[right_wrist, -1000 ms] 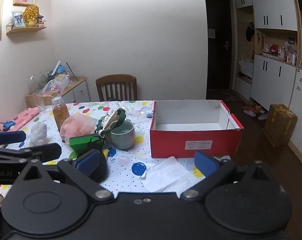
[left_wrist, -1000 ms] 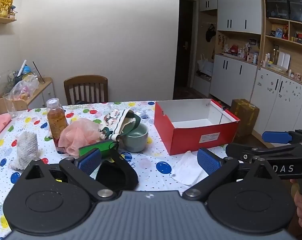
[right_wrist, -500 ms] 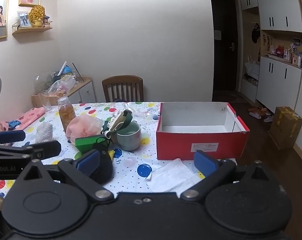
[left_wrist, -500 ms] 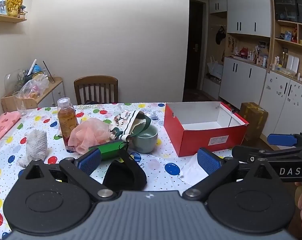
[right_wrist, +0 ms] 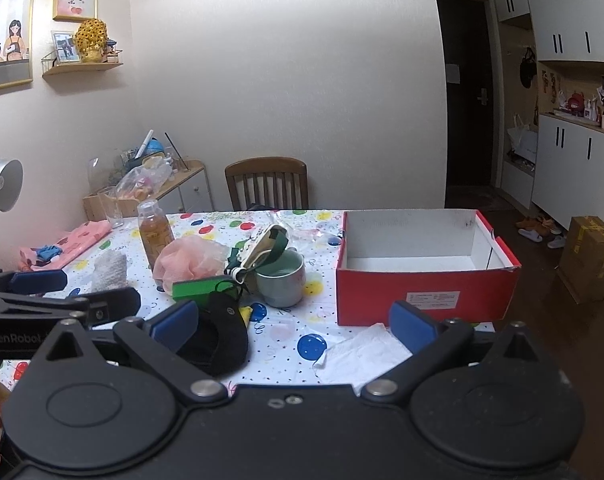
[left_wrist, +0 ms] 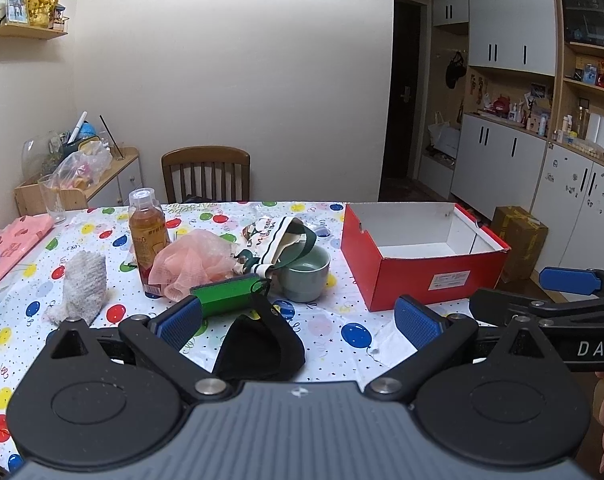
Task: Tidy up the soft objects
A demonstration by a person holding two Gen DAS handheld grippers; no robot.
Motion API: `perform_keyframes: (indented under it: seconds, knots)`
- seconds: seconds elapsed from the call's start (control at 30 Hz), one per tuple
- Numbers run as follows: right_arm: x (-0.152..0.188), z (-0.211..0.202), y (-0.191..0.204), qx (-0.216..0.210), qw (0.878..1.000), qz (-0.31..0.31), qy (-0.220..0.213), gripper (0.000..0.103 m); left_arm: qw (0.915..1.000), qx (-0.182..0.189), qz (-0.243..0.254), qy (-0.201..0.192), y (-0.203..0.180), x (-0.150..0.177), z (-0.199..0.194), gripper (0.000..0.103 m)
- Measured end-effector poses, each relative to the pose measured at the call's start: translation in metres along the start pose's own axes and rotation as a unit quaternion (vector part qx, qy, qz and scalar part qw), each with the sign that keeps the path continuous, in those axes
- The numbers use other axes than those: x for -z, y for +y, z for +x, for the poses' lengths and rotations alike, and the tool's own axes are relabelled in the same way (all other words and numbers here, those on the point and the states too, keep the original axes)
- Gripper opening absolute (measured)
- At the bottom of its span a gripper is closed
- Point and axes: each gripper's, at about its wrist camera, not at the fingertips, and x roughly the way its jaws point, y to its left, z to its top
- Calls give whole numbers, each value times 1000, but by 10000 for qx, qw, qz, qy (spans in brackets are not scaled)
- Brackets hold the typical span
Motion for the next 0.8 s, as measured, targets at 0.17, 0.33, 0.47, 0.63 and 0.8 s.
perform_keyframes:
  seconds: [0.17,0.33,0.47,0.63,0.8]
  knots:
    - [0,2,-1,-8,10000,20,40,102,10000,-3,0,10,0,0,1,103]
    - [1,1,-1,22,10000,12,59,102,10000,20,-16,46,-1,1,3,103]
    - [1,1,-2,-13,10000,42,79,103,10000,44,-18,62,-2,1,3,103]
    - [2,1,-3,-35,9999,60,81,103,10000,61,-32,70,-2,0,4,103]
    - [1,0,-2,-61,9999,28,83,103,10000,45,-24,84,-3,0,5,103]
